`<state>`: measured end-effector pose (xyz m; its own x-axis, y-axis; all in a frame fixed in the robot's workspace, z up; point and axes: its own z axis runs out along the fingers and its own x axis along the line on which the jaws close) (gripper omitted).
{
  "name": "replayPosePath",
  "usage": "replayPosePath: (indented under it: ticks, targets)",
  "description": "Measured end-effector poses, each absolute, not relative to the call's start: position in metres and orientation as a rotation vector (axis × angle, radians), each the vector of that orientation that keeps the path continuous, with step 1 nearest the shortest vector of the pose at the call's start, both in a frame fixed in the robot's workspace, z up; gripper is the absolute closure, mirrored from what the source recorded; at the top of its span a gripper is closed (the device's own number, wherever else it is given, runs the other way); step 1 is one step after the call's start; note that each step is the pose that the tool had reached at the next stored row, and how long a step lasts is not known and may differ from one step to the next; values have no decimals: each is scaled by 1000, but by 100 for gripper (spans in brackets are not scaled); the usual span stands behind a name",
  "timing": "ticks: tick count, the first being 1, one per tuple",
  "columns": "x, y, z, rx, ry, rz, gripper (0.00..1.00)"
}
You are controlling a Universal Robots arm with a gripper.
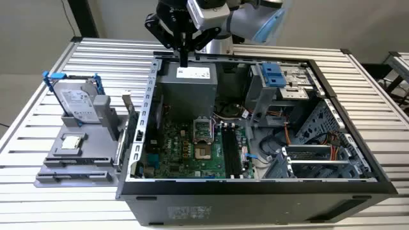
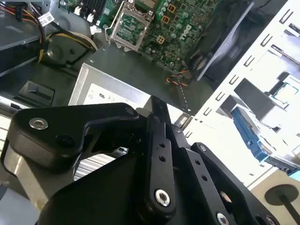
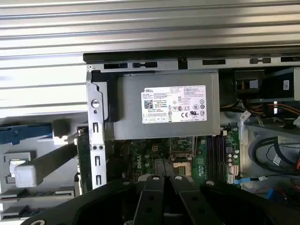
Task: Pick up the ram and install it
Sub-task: 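Reach for the ram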
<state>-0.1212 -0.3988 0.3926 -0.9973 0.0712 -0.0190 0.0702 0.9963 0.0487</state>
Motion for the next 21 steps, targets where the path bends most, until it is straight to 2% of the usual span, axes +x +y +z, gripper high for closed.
replayPosePath:
  ticks: [21]
  targets:
    - [-137,-399,393,111,3118,75,100]
